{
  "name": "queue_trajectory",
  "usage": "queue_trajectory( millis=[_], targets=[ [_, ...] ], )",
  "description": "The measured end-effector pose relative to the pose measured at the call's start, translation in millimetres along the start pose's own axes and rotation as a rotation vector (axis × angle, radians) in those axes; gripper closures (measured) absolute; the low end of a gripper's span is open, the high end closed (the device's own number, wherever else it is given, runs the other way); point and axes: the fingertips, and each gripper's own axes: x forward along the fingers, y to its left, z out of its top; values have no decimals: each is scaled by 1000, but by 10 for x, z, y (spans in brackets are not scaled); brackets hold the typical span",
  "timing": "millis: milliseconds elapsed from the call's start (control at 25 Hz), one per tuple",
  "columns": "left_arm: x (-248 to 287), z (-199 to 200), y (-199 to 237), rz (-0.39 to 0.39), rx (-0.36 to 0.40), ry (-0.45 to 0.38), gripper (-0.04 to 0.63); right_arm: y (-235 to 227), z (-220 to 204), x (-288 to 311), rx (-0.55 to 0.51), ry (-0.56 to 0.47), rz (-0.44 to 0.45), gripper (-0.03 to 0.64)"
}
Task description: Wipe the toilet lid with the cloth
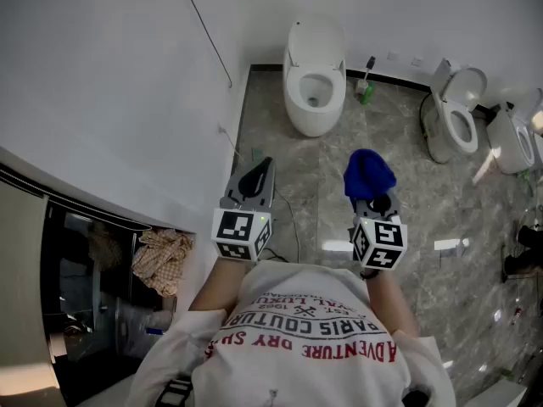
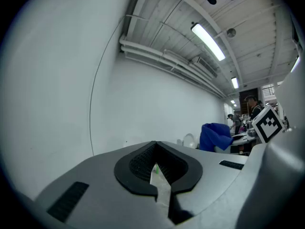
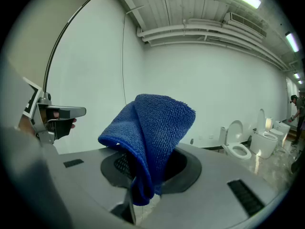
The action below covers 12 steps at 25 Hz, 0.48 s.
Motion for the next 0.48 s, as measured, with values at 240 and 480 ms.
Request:
queue_trajectory(
  millis=[240,480],
  targets=[
    [36,-29,-27,-1,2,2,589,-41,-35,13,8,3,0,529],
    [62,-34,-12,2,3,0,589,-66,-49,31,14,1,-1,529]
  ],
)
